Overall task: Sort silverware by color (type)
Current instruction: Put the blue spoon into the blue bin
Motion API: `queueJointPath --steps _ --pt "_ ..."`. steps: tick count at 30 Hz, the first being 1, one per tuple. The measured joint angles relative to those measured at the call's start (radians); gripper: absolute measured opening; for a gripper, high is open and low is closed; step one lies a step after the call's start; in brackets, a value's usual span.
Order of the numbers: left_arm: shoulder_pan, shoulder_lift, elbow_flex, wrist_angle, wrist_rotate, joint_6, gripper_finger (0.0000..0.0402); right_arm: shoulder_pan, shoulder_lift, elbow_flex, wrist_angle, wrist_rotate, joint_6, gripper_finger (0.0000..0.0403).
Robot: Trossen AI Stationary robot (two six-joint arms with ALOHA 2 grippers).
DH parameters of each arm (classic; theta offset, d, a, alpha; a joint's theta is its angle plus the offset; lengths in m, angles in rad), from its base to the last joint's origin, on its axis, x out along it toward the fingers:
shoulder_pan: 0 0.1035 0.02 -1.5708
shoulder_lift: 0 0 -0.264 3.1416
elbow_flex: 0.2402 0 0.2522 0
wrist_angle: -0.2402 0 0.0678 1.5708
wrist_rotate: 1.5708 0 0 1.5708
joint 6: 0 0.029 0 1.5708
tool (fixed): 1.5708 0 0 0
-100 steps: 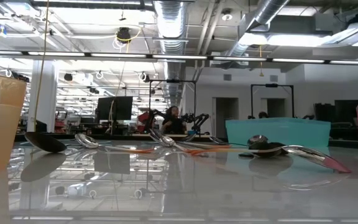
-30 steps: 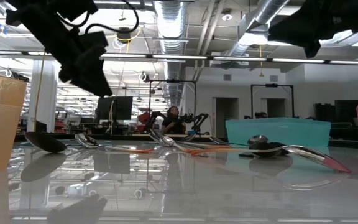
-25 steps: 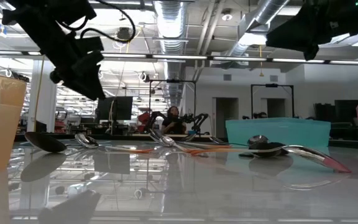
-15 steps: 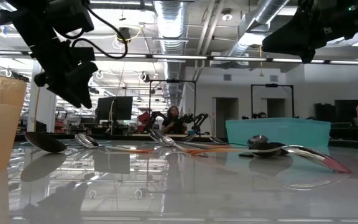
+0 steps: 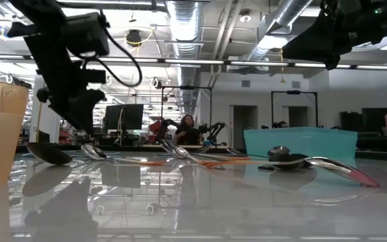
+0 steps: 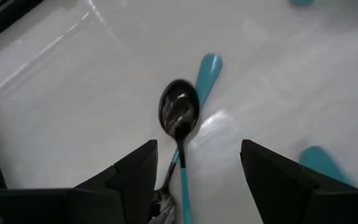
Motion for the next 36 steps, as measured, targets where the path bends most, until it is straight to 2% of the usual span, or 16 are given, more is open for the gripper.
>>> queueJointPath --steps 9,14,17,25,36 --pt "0.007 0.112 0.0 0.0 0.005 0.001 0.0216 0.0 0.0 0.0 0.0 -0.001 0.0 0.0119" --pt "0.042 0.175 0.0 0.006 0.088 0.032 0.0216 0.0 0.0 0.0 -0.003 -0.001 0.0 0.0119" --pt "0.055 0.204 0.002 0.018 0.094 0.062 0.0216 0.0 0.0 0.0 -0.003 -0.001 0.0 0.0119" --pt "0.068 0.22 0.001 0.092 0.174 0.129 0.0215 0.0 0.0 0.0 -0.004 -0.009 0.001 0.0119" --pt "0.138 0.22 0.002 0.105 0.265 0.179 0.0215 0.0 0.0 0.0 -0.005 -0.009 0.001 0.0119"
